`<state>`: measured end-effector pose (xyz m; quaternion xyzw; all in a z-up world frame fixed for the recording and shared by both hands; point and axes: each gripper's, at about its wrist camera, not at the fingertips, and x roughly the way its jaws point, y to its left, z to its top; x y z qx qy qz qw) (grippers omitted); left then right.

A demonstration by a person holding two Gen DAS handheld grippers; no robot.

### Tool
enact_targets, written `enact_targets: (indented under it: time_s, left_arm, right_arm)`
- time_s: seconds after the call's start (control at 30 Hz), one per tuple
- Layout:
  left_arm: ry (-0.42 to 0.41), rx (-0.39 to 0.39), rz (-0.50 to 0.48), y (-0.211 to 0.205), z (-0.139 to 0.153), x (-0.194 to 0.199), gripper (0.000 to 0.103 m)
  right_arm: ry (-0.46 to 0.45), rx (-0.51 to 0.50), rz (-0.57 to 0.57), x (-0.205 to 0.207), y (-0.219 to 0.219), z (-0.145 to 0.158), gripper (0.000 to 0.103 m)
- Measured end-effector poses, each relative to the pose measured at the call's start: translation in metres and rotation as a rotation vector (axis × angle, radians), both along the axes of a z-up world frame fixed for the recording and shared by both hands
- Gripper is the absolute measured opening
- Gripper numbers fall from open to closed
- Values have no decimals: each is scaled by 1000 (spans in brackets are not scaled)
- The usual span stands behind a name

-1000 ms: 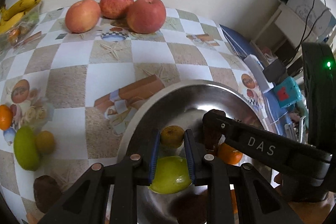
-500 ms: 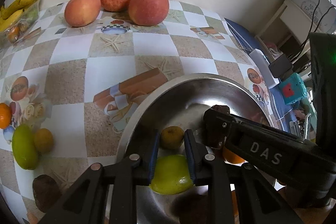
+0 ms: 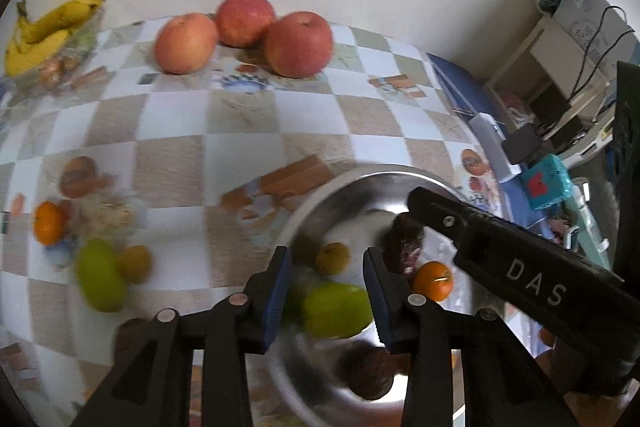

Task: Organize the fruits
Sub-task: 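Open the left gripper to drop the yellow fruit while the right releases the date, then move both grippers back to the fruit pile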

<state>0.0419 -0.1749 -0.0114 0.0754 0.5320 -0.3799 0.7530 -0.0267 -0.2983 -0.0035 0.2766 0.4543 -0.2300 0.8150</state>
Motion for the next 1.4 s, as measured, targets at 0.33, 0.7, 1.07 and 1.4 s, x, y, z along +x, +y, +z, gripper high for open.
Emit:
enact_targets:
  time_s: [0.33,0.7,1.07,1.4]
  left_arm:
    - [-22,157,312,72,-2,46,41]
    - [6,180,566,147,-10,86,103]
    - [-86,131,674,189,7,97,103]
    - [-3,-35,641,188,6,103,103]
  right_arm:
    - [49,-7,27,8,11,-12,43]
    - [40,-3,166,37,54,-13,73]
    - [-27,-16,299,61,99,-5,93]
    - [-46,13,384,83,126,-11,92]
